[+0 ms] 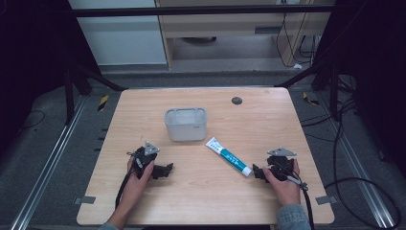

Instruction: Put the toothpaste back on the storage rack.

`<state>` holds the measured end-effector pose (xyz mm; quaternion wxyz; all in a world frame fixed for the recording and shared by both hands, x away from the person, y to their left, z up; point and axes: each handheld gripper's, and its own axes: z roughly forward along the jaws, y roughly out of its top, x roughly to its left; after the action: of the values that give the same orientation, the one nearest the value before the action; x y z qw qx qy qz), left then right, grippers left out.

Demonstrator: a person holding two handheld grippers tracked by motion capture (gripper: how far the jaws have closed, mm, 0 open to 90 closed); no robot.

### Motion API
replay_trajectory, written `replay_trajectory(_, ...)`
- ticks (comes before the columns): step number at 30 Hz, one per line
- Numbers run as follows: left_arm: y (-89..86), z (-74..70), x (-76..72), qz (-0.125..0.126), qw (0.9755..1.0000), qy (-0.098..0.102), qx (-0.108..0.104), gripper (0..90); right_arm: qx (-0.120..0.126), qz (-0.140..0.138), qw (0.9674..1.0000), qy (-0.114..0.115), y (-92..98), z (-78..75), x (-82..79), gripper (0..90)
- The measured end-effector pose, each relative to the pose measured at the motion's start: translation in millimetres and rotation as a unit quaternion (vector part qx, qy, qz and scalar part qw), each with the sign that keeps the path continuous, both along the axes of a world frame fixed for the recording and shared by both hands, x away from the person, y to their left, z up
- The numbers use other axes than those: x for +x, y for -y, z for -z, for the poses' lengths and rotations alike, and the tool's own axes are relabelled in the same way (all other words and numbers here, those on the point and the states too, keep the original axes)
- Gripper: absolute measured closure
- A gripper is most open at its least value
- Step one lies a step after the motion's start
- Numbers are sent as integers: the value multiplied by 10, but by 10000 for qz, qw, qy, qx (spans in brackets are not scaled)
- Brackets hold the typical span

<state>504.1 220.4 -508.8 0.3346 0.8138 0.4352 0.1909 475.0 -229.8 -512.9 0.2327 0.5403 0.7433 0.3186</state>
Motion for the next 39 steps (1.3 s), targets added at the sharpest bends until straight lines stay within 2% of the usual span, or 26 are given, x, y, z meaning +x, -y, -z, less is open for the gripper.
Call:
replay_trajectory(15, 16, -1, -3, -71, 10000, -3, 5, 0, 11, 38, 10000, -3, -6, -3, -18, 16)
replay_trajectory(18, 18, -1, -2, -76, 10000, -3, 5, 0, 45, 1, 10000, 58, 10, -22, -53, 99)
replay_trajectory(19, 18, -1, -2, -76, 10000, -3, 5, 0, 45, 1, 10000, 58, 10, -22, -53, 99)
replay_trajectory(21, 19, -1, -3, -77, 10000, -3, 4, 0, 12, -30, 10000, 71, 7, -68, -77, 94)
replay_trajectory(22, 19, -1, -3, -81, 10000, -3, 4, 0, -33, -87, 9998, 193, -17, -154, -103, 106)
replay_trajectory(24, 17, -2, -4, -76, 10000, -8, 17, 0, -57, -89, 9996, 260, -35, -199, -108, 114)
replay_trajectory(27, 18, -1, -5, -82, 10000, -7, 12, 0, -62, -327, 9991, 251, -168, -339, -109, 154)
replay_trajectory(31, 20, -1, -9, -99, 10000, -4, 12, 0, -256, -696, 9971, 158, -391, -464, -71, 165)
replay_trajectory(36, 21, -1, -11, -107, 9999, -4, 8, 0, -363, -1022, 9941, -56, -638, -590, 41, 100)
replay_trajectory(39, 21, -1, -11, -104, 9999, -3, 12, 0, -426, -1243, 9910, -257, -753, -665, 148, 116)
